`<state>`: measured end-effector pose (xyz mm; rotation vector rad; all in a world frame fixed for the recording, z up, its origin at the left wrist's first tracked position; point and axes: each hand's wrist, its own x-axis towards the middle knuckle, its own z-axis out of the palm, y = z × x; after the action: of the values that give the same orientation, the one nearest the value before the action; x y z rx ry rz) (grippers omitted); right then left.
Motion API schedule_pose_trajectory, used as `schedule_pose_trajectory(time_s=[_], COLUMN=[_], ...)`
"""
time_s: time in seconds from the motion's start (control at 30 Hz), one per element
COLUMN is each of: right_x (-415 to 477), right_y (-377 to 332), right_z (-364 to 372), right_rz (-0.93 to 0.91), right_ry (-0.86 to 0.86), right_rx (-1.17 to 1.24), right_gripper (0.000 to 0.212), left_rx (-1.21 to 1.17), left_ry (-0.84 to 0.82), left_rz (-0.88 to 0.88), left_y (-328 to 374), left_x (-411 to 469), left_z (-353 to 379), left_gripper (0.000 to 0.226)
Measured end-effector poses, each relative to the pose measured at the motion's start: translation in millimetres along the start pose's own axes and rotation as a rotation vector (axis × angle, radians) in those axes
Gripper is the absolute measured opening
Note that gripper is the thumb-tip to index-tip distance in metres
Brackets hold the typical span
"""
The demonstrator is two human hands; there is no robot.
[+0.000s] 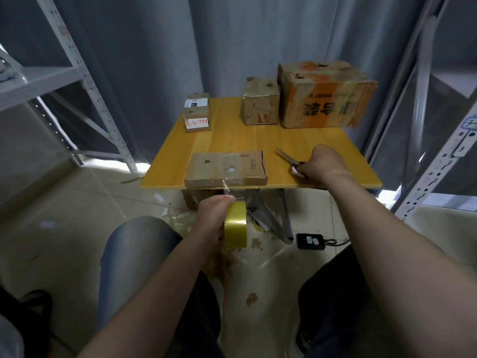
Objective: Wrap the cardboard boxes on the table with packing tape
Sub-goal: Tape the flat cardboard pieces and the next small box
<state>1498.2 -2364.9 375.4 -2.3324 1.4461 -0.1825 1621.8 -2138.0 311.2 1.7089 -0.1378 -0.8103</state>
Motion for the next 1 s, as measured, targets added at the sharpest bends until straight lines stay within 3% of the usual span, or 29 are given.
schedule_pose_trajectory(time_s=[0.07,0.13,0.23,0.3,0.47,0.63,0.8,1.0], right_x=[-2,-8,-16,-19,-20,-19,-21,-15], right_y=[-5,-9,-12,-11,-8,-20,-39,-44], right_z=[-1,-7,-18,-24,-29,-22,-14,-4], right_rz=[-0.064,-0.155,-0.202,-0.161,-0.084,-0.062,-0.098,-0.161], right_ry=[-0.158,-0.451,-0.894,-1.042,-0.994,-0.982,-0.989,-0.947], right_rx=[0.33,0.561,0.623,0.562,0.263,0.235,0.207,0.213], right_gripper=[0.028,0.018,0.017,0.025,0.06,0.066,0.049,0.052], left_rx=[-0.006,-0.015,-0.026,-0.044,-0.054,-0.048,-0.026,-0.017], left_ry=[0.013,0.026,0.036,0.033,0.038,0.04,0.027,0.029], left_rz=[0.016,0.026,0.025,0.018,-0.003,-0.001,-0.007,-0.034], left_y=[0,0,-1,-1,1,3,7,7], left_x=[0,-1,-1,-2,-3,-7,-10,-12], left_z=[-2,-2,-2,-1,0,-2,-1,-1], left_gripper=[0.008,0.008,0.008,0.008,0.018,0.021,0.011,0.007])
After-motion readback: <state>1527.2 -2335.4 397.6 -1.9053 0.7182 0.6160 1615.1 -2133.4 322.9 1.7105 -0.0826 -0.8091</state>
